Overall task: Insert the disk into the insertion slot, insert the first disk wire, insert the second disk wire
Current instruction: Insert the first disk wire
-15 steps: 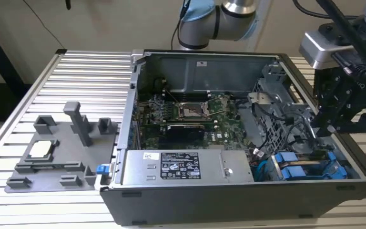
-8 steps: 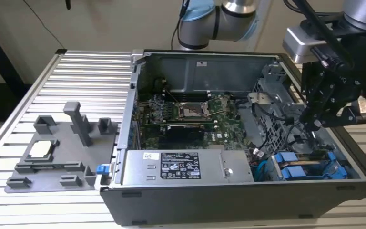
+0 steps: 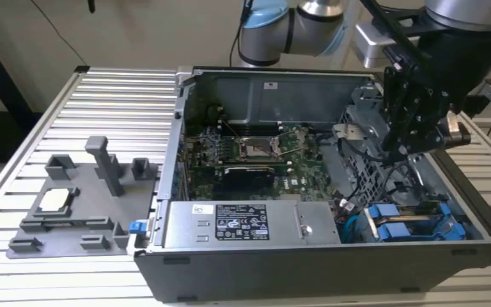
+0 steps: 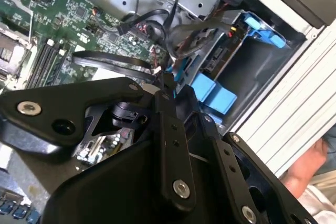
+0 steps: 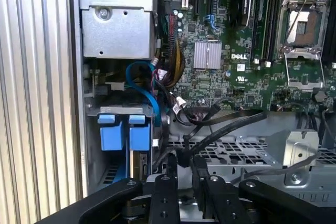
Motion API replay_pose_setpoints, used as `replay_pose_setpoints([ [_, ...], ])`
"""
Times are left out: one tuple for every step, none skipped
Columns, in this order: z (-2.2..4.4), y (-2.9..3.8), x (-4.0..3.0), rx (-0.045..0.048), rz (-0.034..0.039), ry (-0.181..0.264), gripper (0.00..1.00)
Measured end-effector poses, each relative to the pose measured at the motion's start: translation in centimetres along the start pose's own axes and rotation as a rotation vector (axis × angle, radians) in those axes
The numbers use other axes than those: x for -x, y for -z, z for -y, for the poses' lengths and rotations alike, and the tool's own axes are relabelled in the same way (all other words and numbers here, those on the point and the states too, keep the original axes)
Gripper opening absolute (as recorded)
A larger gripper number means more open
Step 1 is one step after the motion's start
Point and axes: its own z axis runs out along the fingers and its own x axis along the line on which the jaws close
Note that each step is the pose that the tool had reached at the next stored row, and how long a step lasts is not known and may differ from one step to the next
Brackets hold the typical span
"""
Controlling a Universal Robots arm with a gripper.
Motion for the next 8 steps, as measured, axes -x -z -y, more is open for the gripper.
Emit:
replay_pose_setpoints([
  [-0.08,-0.06,0.22,0.0002,-0.0059,0.002,0.27],
  [-0.13,-0.09,0.34,0.0006,-0.0145,0.006,0.27],
  [-0.16,-0.12,0.44,0.0009,-0.0242,0.01,0.27],
  [-0.2,-0.14,0.51,0.0014,-0.0346,0.015,0.27],
  [-0.22,-0.16,0.57,0.0018,-0.0453,0.021,0.27],
  [-0.25,-0.18,0.64,0.0023,-0.0557,0.026,0.27],
  [-0.31,-0.26,0.75,0.0024,-0.0614,0.031,0.27],
  [-0.41,-0.42,0.83,0.0016,-0.0616,0.034,0.27],
])
